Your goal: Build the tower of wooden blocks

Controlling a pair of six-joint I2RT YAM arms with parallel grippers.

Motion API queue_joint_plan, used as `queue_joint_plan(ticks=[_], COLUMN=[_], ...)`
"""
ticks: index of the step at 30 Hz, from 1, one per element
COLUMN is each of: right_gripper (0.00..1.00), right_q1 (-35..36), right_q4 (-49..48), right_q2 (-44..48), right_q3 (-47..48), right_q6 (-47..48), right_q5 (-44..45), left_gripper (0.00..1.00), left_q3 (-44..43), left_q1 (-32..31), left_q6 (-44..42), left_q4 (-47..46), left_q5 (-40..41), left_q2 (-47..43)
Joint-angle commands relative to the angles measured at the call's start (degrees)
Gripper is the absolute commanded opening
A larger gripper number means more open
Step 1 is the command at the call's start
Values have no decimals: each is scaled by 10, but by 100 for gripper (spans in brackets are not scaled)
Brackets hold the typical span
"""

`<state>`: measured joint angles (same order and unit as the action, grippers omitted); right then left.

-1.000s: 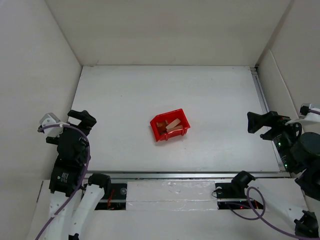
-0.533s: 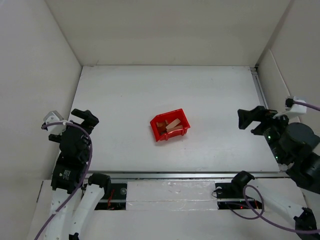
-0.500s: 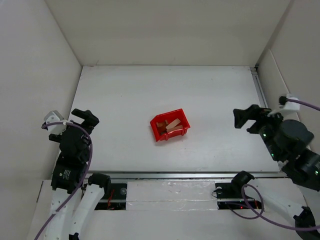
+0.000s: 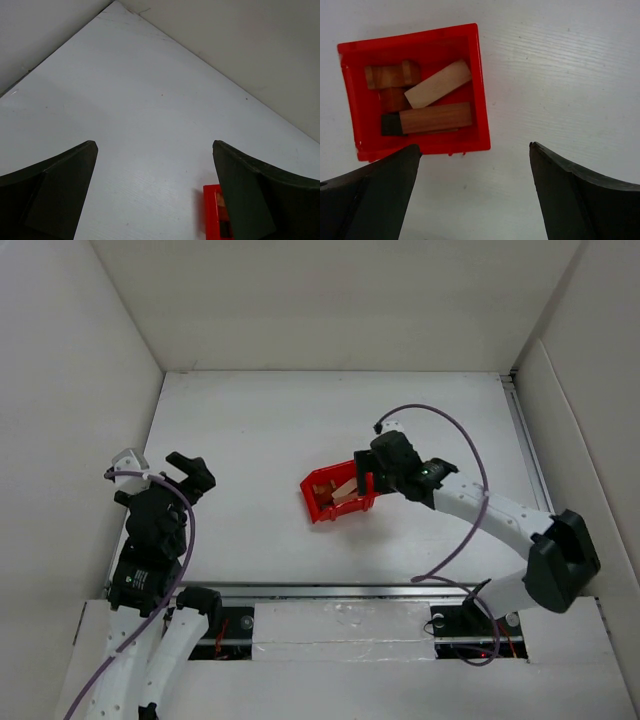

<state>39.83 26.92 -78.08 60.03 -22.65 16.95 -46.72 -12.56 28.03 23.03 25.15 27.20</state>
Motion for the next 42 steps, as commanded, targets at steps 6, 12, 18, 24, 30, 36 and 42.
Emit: queue_joint_plan(ticks=[6, 12, 18, 24, 30, 36, 42], right_gripper=[85, 62, 0, 0, 0, 0, 10], right_q1=[-12, -12, -12, -12, -12, -6, 16], right_q4=[-103, -144, -162, -85, 66, 218, 450], right_q2=[-189, -233, -187, -148, -190, -280, -379], right_q3=[69, 62, 26, 56, 157, 253, 370], right_q6=[4, -8, -18, 17, 60, 50, -102], right_q5=[-21, 9, 54, 125, 265, 415, 583], left_gripper=[99, 99, 99, 99, 99, 99, 99], left_q3=[7, 8, 10, 12, 12, 13, 13], left_q1=[-3, -3, -3, -3, -3, -3, -3], left_q6=[-28, -35, -44, -47, -47, -47, -40], left_q4=[-41, -49, -56, -62, -62, -62, -62], left_q5=[-55, -79, -105, -119, -118, -129, -129], left_q2=[-3, 2, 7, 6, 2, 0, 4])
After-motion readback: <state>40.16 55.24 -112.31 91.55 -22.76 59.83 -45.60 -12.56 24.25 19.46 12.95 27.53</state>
